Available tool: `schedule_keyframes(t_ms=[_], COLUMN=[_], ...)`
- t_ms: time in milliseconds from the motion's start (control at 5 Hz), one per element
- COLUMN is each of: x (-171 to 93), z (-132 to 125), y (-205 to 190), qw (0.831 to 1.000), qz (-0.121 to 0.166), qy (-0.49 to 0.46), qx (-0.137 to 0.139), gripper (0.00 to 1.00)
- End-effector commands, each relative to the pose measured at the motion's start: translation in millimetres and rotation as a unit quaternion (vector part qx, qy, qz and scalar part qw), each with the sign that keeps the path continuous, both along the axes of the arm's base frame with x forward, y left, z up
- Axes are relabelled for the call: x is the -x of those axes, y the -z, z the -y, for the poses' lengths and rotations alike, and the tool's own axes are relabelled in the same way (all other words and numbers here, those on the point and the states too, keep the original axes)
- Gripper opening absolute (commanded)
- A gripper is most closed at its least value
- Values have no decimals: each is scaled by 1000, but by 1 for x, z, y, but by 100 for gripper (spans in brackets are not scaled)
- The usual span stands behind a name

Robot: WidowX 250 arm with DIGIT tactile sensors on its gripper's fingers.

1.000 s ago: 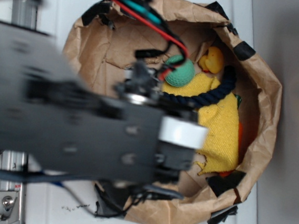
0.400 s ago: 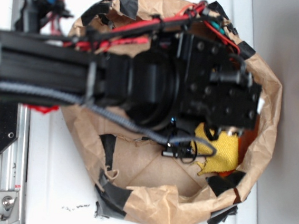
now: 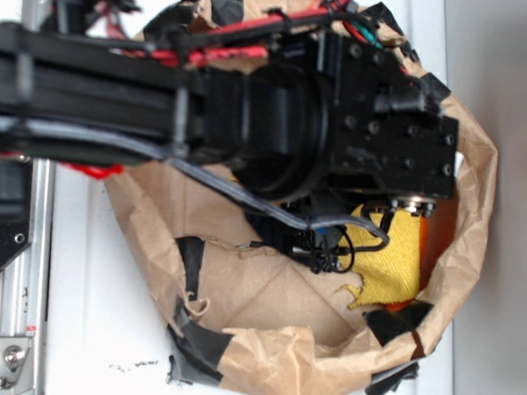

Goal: Grab the blue rope.

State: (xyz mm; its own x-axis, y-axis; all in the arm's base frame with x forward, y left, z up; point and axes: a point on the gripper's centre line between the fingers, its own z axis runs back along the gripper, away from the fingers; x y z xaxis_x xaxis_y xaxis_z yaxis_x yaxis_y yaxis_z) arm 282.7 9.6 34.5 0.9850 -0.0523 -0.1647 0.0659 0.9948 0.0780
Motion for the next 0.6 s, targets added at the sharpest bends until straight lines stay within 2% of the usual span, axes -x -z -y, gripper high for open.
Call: schedule_keyframes(t_ms=[0, 200, 400], x=[-17, -12, 6], z=[8, 6, -2], y=[23, 18, -29], qw=[999, 999, 998], qz=[-15, -6, 51], qy=[24, 29, 26], qx=[18, 26, 31], gripper=[0, 0, 0])
